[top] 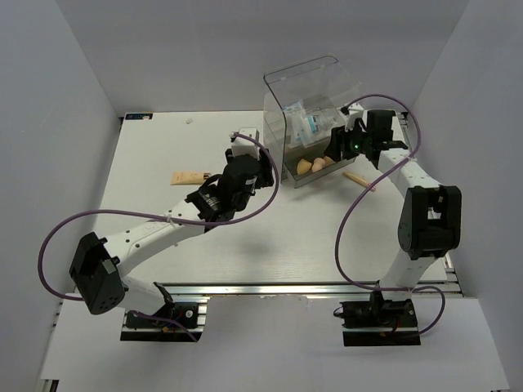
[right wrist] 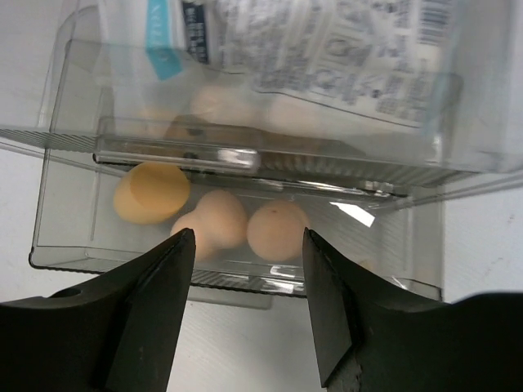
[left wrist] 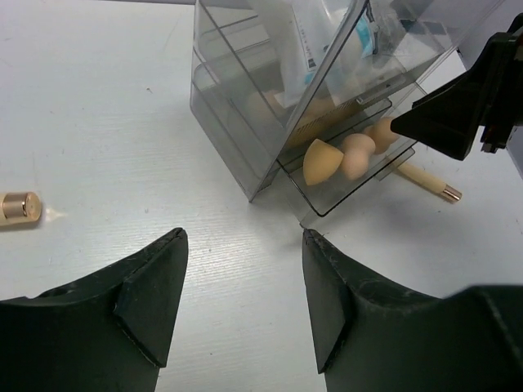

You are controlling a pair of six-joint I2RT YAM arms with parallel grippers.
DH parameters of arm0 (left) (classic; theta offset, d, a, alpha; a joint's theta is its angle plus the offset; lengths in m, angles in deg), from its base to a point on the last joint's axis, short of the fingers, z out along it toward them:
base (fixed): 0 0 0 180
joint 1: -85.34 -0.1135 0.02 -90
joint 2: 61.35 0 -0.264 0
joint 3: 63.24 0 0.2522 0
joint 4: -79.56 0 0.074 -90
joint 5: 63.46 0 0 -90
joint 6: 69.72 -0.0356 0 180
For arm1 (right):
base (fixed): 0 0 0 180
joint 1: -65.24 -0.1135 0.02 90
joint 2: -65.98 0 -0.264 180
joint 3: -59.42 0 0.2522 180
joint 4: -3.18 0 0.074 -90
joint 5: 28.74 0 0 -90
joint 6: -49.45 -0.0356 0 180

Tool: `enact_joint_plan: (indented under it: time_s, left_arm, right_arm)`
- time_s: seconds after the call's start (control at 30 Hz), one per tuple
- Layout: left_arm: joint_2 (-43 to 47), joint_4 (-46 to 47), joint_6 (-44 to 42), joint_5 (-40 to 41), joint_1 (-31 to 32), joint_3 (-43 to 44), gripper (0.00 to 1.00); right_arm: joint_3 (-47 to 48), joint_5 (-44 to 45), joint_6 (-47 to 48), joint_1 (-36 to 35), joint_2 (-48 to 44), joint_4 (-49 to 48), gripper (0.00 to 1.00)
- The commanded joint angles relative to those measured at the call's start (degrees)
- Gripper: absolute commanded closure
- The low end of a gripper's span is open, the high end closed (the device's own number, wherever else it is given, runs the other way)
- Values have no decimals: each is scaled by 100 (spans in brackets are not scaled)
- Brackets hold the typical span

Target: Organize the makeup

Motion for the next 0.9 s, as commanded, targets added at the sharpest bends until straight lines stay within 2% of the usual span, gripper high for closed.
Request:
enact_joint_plan:
  time_s: [0.0, 0.2, 0.43, 0.53, 0.63, 0.8, 0.87]
  left_arm:
    - [348, 37, 281, 201, 26, -106, 32]
    - [549, -25, 615, 298, 26, -387, 32]
    - [585, -86, 677, 316, 26, -450, 32]
    - [559, -86, 686, 316, 26, -441, 32]
    - [550, -121, 721, 324, 26, -441, 32]
    - [602, -139, 747, 360, 26, -476, 32]
    - [603, -130, 756, 360, 26, -494, 32]
  right_arm:
    - [-92, 290, 165, -179, 50, -378, 39]
    - [-523, 809, 112, -206, -46, -1045, 39]
    - [-523, 950, 156, -223, 103, -1179, 40]
    - [-549, 907, 103, -241, 164, -1240, 44]
    - [-611, 819, 7, -250, 200, -1302, 54]
    - [-751, 757, -64, -250, 182, -1293, 58]
    - [-786, 748, -82, -250, 182, -1302, 63]
